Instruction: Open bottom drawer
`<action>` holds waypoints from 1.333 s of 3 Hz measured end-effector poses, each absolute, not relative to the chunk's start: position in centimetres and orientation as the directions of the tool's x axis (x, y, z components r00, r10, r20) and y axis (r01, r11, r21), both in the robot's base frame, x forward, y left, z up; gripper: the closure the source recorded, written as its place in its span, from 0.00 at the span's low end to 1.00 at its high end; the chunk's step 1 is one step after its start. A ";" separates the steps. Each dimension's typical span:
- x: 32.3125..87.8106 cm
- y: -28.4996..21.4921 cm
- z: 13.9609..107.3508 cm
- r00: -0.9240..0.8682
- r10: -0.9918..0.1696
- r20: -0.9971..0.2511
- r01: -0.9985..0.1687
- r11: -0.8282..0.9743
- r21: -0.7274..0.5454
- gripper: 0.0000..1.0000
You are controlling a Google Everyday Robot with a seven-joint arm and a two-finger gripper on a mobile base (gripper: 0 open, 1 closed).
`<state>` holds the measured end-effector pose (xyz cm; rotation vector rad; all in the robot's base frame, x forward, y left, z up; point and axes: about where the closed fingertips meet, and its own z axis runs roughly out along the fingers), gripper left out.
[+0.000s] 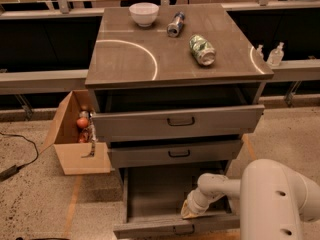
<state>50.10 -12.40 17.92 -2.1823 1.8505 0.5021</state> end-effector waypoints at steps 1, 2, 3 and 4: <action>50.1 -12.4 18.1 0.141 -0.903 -0.405 -0.984 -0.172 0.041 1.00; 47.7 -12.4 18.0 0.111 -0.901 -0.420 -0.976 -0.178 0.123 1.00; 45.3 -12.6 18.1 0.081 -0.900 -0.428 -0.962 -0.183 0.202 1.00; 43.9 -13.0 18.4 0.059 -0.902 -0.428 -0.951 -0.181 0.250 1.00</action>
Offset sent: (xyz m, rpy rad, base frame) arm -0.0536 -0.0017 0.0008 0.0100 0.1981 0.0139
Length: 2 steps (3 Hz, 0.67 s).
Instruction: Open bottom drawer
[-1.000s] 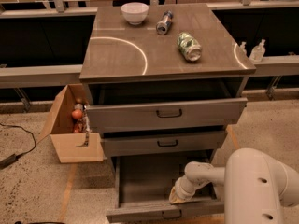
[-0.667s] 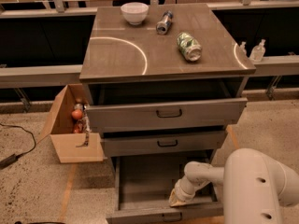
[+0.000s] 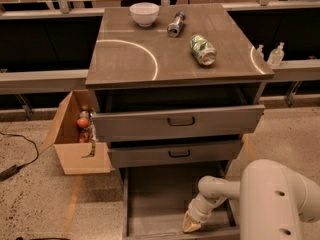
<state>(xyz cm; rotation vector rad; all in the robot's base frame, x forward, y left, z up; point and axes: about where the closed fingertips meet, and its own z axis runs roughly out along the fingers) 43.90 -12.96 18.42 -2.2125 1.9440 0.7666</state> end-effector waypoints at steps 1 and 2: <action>43.9 -13.0 18.5 0.058 -0.902 -0.429 -0.951 -0.180 0.251 1.00; 45.2 -13.2 19.2 0.050 -0.903 -0.426 -0.965 -0.154 0.214 1.00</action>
Offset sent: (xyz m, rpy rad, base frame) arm 0.0342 -0.0082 0.0209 -0.0033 -0.0968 -0.0660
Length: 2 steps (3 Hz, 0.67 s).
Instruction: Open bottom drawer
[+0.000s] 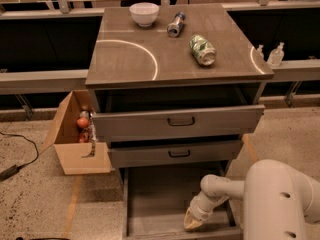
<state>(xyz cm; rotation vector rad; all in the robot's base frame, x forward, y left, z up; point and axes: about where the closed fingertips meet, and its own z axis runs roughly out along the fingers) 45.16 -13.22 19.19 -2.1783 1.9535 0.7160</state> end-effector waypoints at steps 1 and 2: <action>46.4 -14.3 19.8 0.022 -0.924 -0.383 -0.982 -0.092 0.167 0.85; 46.9 -14.1 19.6 -0.006 -0.925 -0.381 -0.987 -0.056 0.153 0.61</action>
Offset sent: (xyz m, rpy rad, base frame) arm 0.0110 -0.0098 0.0053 -0.0398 -0.0473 -0.0447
